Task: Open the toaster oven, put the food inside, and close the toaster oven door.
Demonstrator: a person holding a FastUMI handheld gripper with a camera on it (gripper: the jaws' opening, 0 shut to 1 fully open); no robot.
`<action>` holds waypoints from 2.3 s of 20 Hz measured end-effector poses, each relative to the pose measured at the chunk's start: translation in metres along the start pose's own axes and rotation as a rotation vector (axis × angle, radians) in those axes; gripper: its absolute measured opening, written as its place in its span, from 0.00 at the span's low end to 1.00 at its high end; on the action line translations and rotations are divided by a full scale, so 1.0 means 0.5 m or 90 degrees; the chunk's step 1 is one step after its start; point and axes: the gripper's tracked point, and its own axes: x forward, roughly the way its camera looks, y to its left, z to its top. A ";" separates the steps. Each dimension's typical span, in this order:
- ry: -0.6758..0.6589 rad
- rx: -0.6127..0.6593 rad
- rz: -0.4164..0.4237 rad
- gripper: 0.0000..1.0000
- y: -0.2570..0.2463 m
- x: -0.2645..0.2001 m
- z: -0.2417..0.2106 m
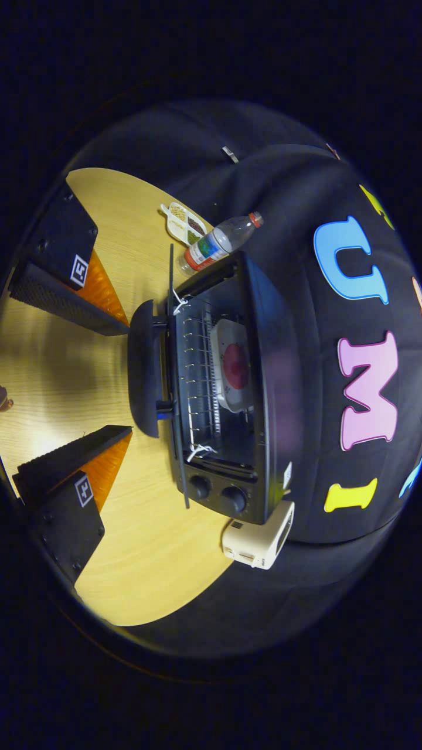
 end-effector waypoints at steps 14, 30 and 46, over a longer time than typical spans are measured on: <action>-0.096 0.016 0.022 1.00 -0.074 -0.120 0.156; -0.419 -0.029 0.059 0.99 -0.288 -0.649 0.648; -0.482 -0.034 0.083 0.98 -0.314 -0.739 0.685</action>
